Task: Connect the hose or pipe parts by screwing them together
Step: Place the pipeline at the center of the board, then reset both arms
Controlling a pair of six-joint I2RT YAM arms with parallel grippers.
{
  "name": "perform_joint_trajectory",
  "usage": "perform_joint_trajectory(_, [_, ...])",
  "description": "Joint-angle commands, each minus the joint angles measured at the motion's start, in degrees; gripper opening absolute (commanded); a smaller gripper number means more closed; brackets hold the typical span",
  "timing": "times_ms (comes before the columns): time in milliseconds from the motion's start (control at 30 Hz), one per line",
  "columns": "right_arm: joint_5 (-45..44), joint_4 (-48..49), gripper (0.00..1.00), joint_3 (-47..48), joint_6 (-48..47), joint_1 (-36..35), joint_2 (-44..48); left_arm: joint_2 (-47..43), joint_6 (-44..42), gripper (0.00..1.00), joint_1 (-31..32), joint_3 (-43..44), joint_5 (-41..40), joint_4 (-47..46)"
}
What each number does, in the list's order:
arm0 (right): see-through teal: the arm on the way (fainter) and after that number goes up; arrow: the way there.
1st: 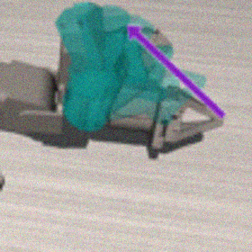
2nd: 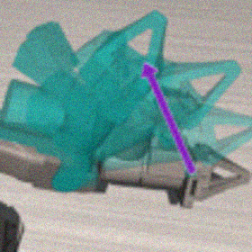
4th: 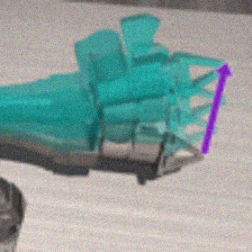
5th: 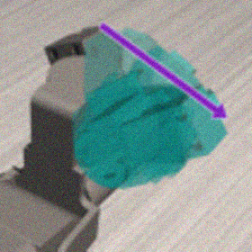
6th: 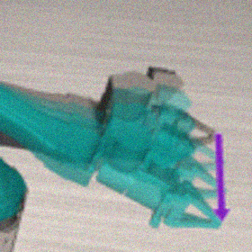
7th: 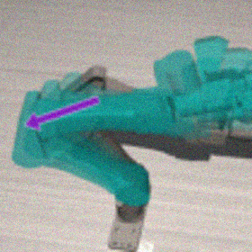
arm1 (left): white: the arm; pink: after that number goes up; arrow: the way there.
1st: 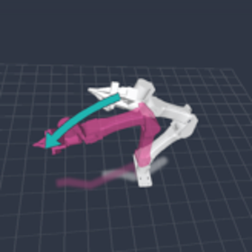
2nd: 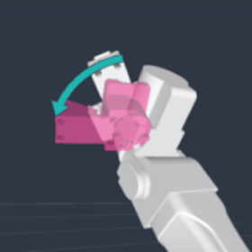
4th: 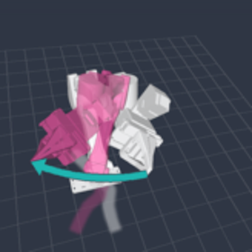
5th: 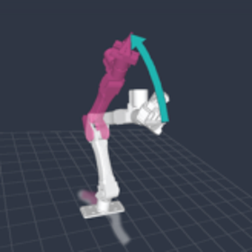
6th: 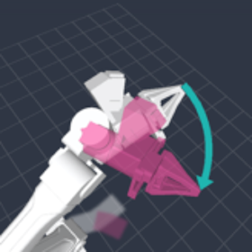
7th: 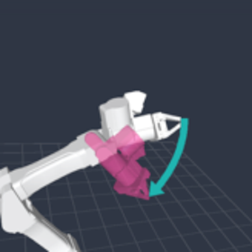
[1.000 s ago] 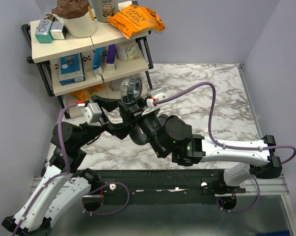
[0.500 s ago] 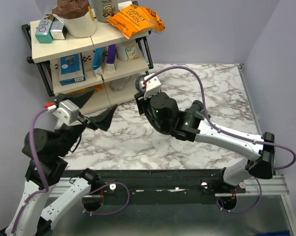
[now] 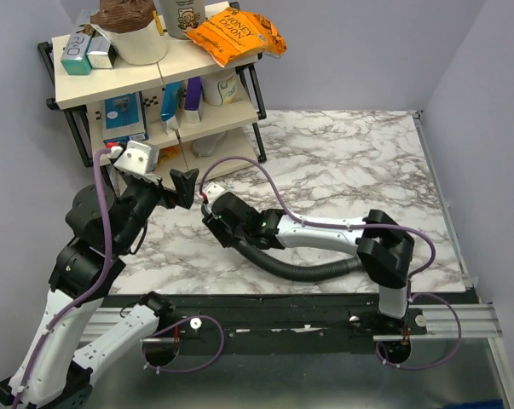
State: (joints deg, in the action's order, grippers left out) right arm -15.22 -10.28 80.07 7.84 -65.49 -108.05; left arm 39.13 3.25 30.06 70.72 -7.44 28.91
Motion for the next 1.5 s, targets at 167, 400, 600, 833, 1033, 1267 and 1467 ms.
perform_joint_trajectory(167, [8.1, 0.2, 0.69, 0.8, 2.0, 2.8, -2.5, -0.3, 0.9, 0.99, -0.3, -4.4, -6.3, 3.1])
perform_joint_trajectory(400, [8.1, -8.1, 1.00, 5.2, -3.4, 3.1, 2.0, 5.5, -0.3, 0.99, -0.3, -3.3, -10.0, 4.8])
perform_joint_trajectory(600, [2.4, -17.1, 1.00, 1.9, 2.0, 3.7, 16.0, 11.7, 0.2, 0.99, -0.7, 2.8, -9.3, 11.1])
perform_joint_trajectory(833, [-5.2, -26.8, 1.00, -1.8, 11.0, 3.7, 33.6, 19.8, 3.7, 0.99, -0.8, 5.5, -7.0, 14.6])
perform_joint_trajectory(1033, [-5.3, -24.6, 1.00, -12.9, 14.8, 3.7, 47.0, 23.5, 6.2, 0.99, -1.1, 7.8, -8.1, 15.9])
perform_joint_trajectory(1267, [-6.2, -25.2, 1.00, -19.8, 20.5, 3.7, 53.0, 20.7, 6.7, 0.99, -1.7, 1.8, -8.0, 12.1])
perform_joint_trajectory(1467, [-6.1, -26.9, 1.00, -20.6, 22.2, 3.7, 54.3, 19.6, 7.0, 0.97, -1.9, -1.4, -11.7, 10.8])
